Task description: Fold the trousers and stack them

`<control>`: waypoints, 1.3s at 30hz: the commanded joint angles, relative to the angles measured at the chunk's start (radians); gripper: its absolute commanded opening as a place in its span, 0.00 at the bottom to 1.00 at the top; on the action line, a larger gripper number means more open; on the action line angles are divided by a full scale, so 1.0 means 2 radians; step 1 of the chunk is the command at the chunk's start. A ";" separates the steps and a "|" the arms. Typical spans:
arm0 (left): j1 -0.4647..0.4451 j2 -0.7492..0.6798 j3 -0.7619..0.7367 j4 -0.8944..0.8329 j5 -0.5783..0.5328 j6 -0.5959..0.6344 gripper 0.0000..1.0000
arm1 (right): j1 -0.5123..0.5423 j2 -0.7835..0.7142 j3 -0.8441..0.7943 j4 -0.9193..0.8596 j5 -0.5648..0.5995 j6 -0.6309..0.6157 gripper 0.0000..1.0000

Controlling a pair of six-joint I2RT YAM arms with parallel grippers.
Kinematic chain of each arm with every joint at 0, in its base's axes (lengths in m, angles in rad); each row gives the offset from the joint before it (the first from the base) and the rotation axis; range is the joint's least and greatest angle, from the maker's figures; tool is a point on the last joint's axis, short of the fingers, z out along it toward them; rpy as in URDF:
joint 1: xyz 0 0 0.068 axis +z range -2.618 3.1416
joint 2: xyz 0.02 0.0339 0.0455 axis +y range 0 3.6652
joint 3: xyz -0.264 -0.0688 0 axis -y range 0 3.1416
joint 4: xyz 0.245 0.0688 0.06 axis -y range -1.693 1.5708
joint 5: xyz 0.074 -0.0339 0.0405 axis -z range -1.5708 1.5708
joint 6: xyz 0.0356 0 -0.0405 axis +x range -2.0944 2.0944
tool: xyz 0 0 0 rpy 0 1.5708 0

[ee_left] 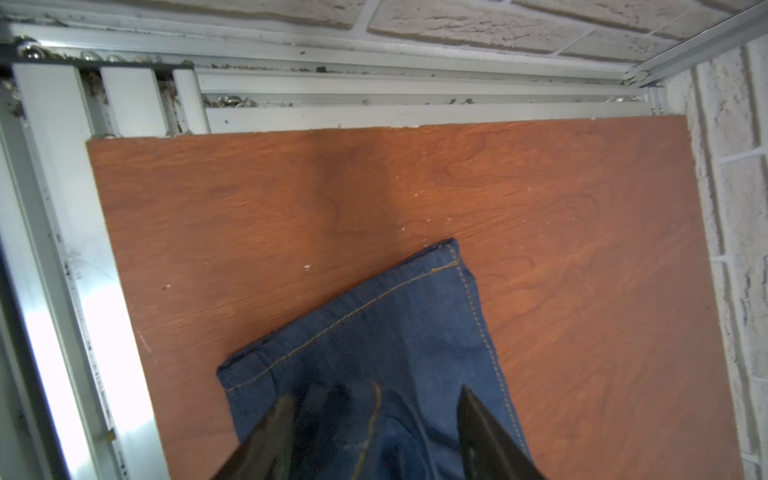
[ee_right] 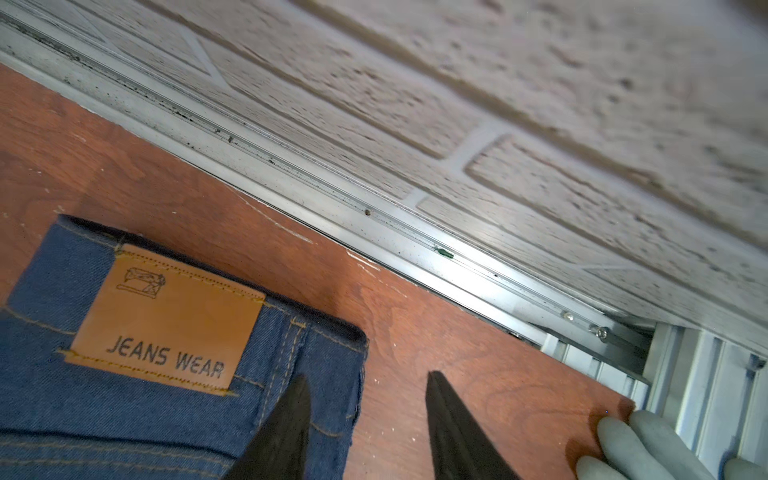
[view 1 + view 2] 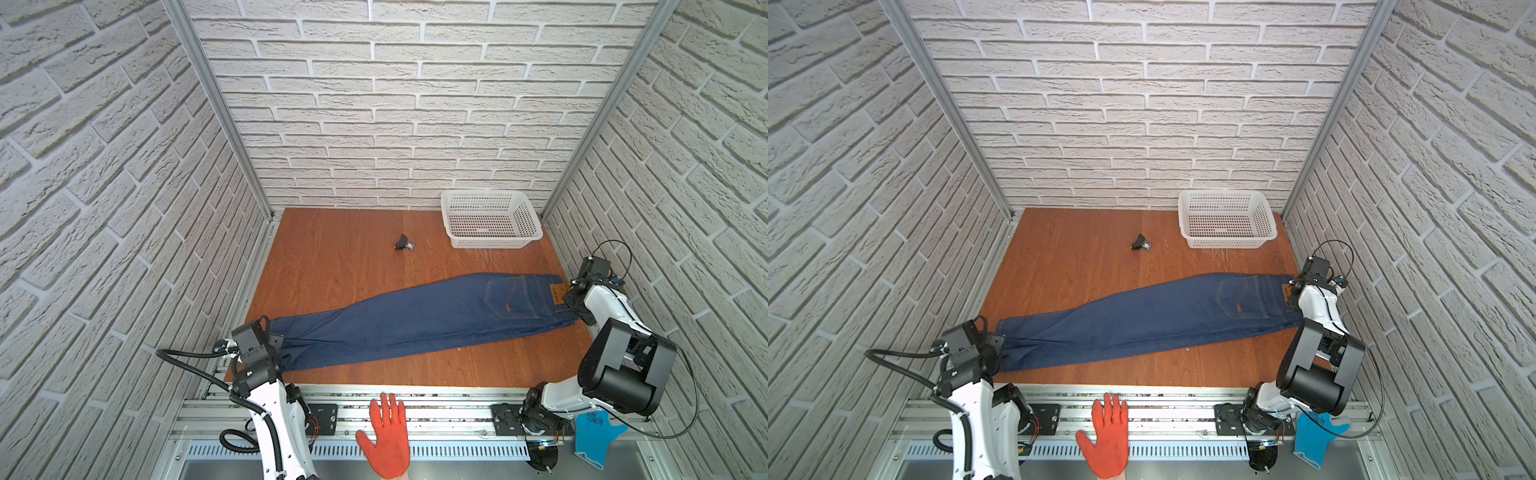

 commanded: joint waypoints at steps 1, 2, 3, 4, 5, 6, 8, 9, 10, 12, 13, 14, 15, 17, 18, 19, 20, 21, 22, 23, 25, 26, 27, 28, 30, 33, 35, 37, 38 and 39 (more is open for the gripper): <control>-0.002 0.007 0.041 -0.001 0.001 -0.002 0.74 | 0.013 -0.042 0.024 -0.020 0.003 0.016 0.51; -0.002 0.011 0.051 -0.005 0.005 -0.007 0.79 | 0.020 -0.051 0.027 -0.023 -0.006 0.020 0.51; -0.002 0.014 0.059 -0.006 0.012 -0.011 0.85 | 0.028 -0.058 0.028 -0.026 -0.012 0.022 0.52; -0.002 0.019 0.066 -0.007 0.023 -0.018 0.87 | 0.038 -0.066 0.031 -0.033 -0.016 0.028 0.53; -0.002 0.024 0.072 -0.008 0.036 -0.027 0.87 | 0.052 -0.074 0.032 -0.034 -0.025 0.031 0.53; -0.002 0.028 0.074 -0.005 0.052 -0.034 0.85 | 0.065 -0.079 0.032 -0.035 -0.037 0.035 0.53; -0.005 0.043 0.075 0.001 0.088 -0.045 0.81 | 0.095 -0.085 0.033 -0.046 -0.063 0.049 0.53; -0.008 0.050 0.074 0.000 0.100 -0.047 0.80 | 0.110 -0.086 0.033 -0.051 -0.078 0.060 0.53; -0.012 0.058 0.072 -0.004 0.110 -0.046 0.80 | 0.127 -0.087 0.031 -0.052 -0.096 0.068 0.53; -0.019 0.067 0.064 -0.013 0.120 -0.046 0.80 | 0.164 -0.087 0.025 -0.057 -0.121 0.084 0.52; -0.022 0.067 0.056 -0.016 0.124 -0.047 0.80 | 0.182 -0.085 0.022 -0.061 -0.130 0.093 0.52; -0.024 0.064 0.048 -0.020 0.126 -0.048 0.80 | 0.202 -0.084 0.018 -0.062 -0.139 0.101 0.51; -0.026 0.061 0.041 -0.022 0.126 -0.050 0.81 | 0.216 -0.082 0.013 -0.060 -0.147 0.104 0.50; -0.028 0.054 0.024 -0.024 0.125 -0.056 0.81 | 0.243 -0.072 0.005 -0.060 -0.166 0.117 0.48; -0.029 0.054 0.016 -0.022 0.125 -0.059 0.81 | 0.251 -0.066 0.001 -0.058 -0.179 0.122 0.47; -0.030 0.054 0.009 -0.019 0.124 -0.062 0.82 | 0.259 -0.057 -0.002 -0.055 -0.191 0.127 0.45; -0.031 0.056 -0.001 -0.014 0.122 -0.066 0.82 | 0.266 -0.046 -0.004 -0.053 -0.202 0.130 0.45; -0.033 0.058 -0.008 -0.008 0.121 -0.069 0.82 | 0.271 -0.035 -0.004 -0.052 -0.208 0.130 0.44; -0.035 0.062 -0.017 0.001 0.121 -0.074 0.81 | 0.276 -0.022 -0.005 -0.049 -0.215 0.128 0.43; -0.039 0.068 -0.024 0.012 0.119 -0.078 0.81 | 0.279 -0.009 -0.006 -0.045 -0.221 0.128 0.43; -0.048 0.082 -0.037 0.032 0.112 -0.084 0.80 | 0.281 0.010 -0.007 -0.039 -0.225 0.125 0.41; -0.052 0.091 -0.042 0.043 0.108 -0.085 0.79 | 0.281 0.020 -0.007 -0.038 -0.224 0.125 0.40; -0.056 0.095 -0.045 0.052 0.107 -0.086 0.79 | 0.281 0.027 -0.007 -0.039 -0.223 0.125 0.39; -0.062 0.114 -0.048 0.062 0.102 -0.087 0.78 | 0.281 0.035 -0.006 -0.039 -0.221 0.123 0.39; -0.070 0.135 -0.050 0.080 0.096 -0.087 0.77 | 0.280 0.048 -0.007 -0.037 -0.217 0.123 0.39; -0.081 0.168 -0.051 0.104 0.087 -0.084 0.75 | 0.278 0.067 -0.012 -0.032 -0.215 0.128 0.40; -0.085 0.195 -0.049 0.126 0.086 -0.078 0.73 | 0.272 0.079 -0.020 -0.026 -0.218 0.135 0.42; -0.086 0.225 -0.043 0.145 0.087 -0.068 0.72 | 0.258 0.088 -0.029 -0.019 -0.227 0.145 0.42; -0.087 0.242 -0.037 0.153 0.090 -0.061 0.71 | 0.249 0.092 -0.035 -0.015 -0.234 0.149 0.43; -0.087 0.259 -0.029 0.161 0.093 -0.051 0.71 | 0.240 0.095 -0.041 -0.013 -0.239 0.152 0.43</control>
